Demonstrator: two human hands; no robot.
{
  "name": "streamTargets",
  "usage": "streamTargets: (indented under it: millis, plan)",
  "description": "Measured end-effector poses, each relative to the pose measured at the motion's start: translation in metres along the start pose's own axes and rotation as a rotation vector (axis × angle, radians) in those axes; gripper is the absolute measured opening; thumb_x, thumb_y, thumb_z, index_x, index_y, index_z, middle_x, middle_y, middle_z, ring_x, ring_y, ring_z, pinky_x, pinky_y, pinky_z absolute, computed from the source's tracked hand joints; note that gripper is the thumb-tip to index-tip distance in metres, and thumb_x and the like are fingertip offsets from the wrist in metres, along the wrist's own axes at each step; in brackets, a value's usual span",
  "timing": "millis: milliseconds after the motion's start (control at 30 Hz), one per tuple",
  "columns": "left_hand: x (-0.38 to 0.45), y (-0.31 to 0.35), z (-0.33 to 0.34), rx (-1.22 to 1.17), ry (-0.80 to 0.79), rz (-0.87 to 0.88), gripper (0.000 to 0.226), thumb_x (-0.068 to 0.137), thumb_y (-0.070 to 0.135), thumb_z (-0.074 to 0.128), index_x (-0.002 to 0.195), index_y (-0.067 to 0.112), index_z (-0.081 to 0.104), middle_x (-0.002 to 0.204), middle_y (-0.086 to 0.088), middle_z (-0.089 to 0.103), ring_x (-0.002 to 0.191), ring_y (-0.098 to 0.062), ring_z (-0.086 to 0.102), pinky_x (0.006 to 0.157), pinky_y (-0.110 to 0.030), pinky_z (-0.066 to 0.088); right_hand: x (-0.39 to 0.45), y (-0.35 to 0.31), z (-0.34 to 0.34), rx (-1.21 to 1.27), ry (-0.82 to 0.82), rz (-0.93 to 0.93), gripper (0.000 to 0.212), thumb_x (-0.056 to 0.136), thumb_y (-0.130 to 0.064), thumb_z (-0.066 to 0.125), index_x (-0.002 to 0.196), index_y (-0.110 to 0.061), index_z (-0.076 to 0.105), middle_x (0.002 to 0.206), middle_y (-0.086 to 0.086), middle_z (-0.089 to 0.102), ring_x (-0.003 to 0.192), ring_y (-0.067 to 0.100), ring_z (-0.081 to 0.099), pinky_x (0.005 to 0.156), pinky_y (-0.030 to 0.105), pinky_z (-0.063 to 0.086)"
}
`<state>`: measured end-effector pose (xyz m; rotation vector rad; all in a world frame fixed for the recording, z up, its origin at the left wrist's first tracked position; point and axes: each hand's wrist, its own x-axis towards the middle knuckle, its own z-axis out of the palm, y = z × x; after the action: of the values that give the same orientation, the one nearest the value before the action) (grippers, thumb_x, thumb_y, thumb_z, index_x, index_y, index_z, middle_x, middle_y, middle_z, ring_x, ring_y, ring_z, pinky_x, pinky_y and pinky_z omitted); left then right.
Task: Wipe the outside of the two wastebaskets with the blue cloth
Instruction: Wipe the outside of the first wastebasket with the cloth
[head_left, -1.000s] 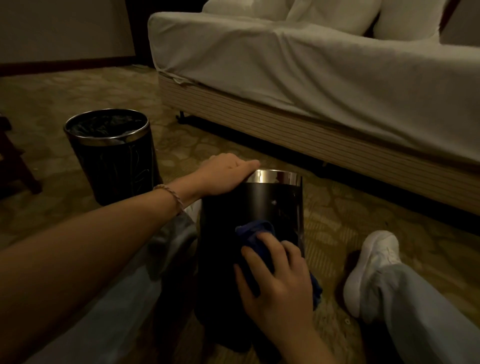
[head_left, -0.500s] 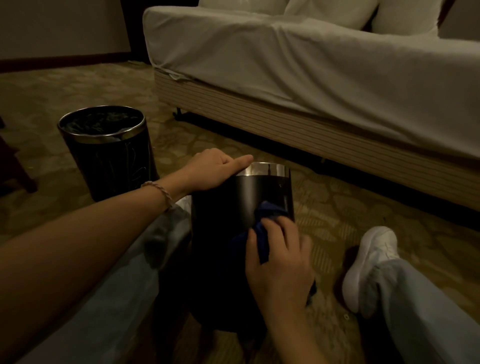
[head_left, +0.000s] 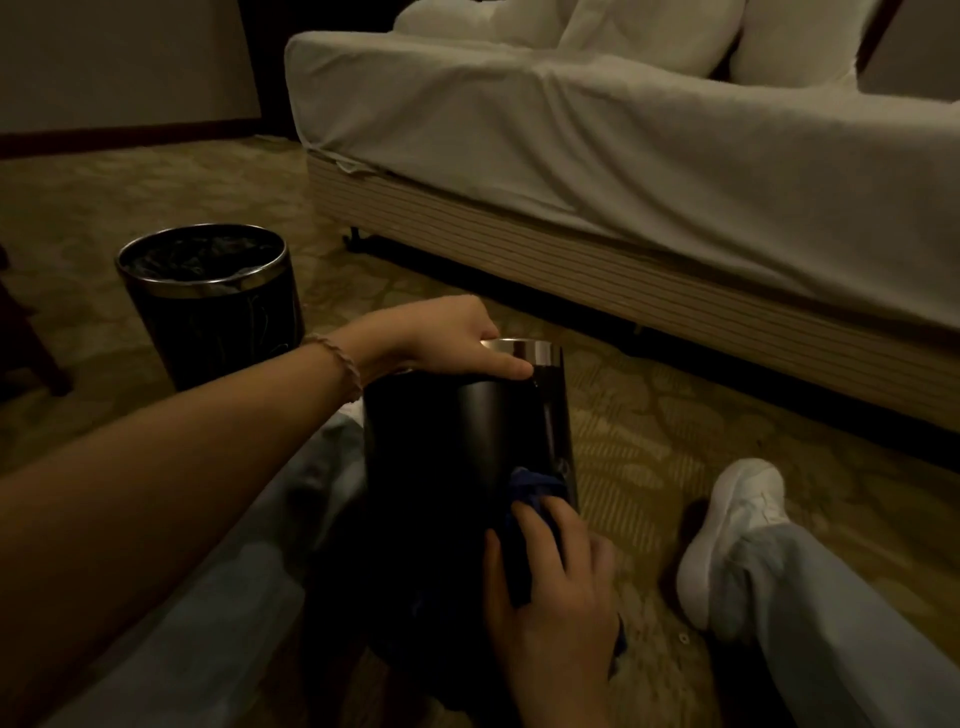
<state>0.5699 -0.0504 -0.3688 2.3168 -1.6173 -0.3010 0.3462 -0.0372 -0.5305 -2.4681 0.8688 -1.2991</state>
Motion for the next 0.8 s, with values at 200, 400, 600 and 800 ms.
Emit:
streamTargets:
  millis: [200, 400, 600, 800]
  plan:
    - [-0.034, -0.006, 0.027, -0.304, 0.328, -0.320, 0.058, 0.063, 0.077, 0.061, 0.073, 0.021, 0.075, 0.066, 0.004, 0.071, 0.068, -0.016, 0.068, 0.065, -0.034, 0.055, 0.021, 0.002, -0.005, -0.010, -0.027, -0.006, 0.037, 0.087, -0.044, 0.057, 0.113, -0.021, 0.070, 0.122, 0.001, 0.064, 0.090, 0.026, 0.055, 0.070, 0.039, 0.053]
    - [-0.095, 0.001, 0.051, -0.914, 0.334, -0.498, 0.029, 0.089, 0.037, 0.065, 0.081, 0.010, 0.073, 0.077, -0.012, 0.075, 0.069, -0.025, 0.073, 0.067, -0.038, 0.056, 0.026, -0.004, -0.001, 0.028, -0.075, 0.071, 0.042, 0.089, -0.049, 0.051, 0.119, -0.024, 0.065, 0.125, -0.001, 0.062, 0.096, 0.021, 0.051, 0.069, 0.037, 0.052]
    - [-0.117, 0.028, 0.058, -0.947, 0.276, -0.506, 0.045, 0.099, 0.048, 0.035, 0.082, 0.022, 0.068, 0.064, 0.005, 0.073, 0.067, -0.010, 0.070, 0.066, -0.030, 0.051, 0.012, -0.022, -0.006, 0.141, -0.015, 0.101, 0.040, 0.088, -0.049, 0.055, 0.118, -0.024, 0.066, 0.123, -0.003, 0.062, 0.097, 0.017, 0.051, 0.074, 0.031, 0.049]
    - [-0.126, 0.026, 0.062, -0.802, 0.321, -0.545, 0.066, 0.098, 0.055, 0.029, 0.111, 0.000, 0.065, 0.107, -0.022, 0.070, 0.102, -0.038, 0.065, 0.093, -0.049, 0.049, 0.007, -0.027, -0.002, 0.150, 0.000, -0.015, 0.037, 0.090, -0.045, 0.059, 0.116, -0.021, 0.069, 0.123, 0.000, 0.063, 0.096, 0.021, 0.053, 0.078, 0.030, 0.048]
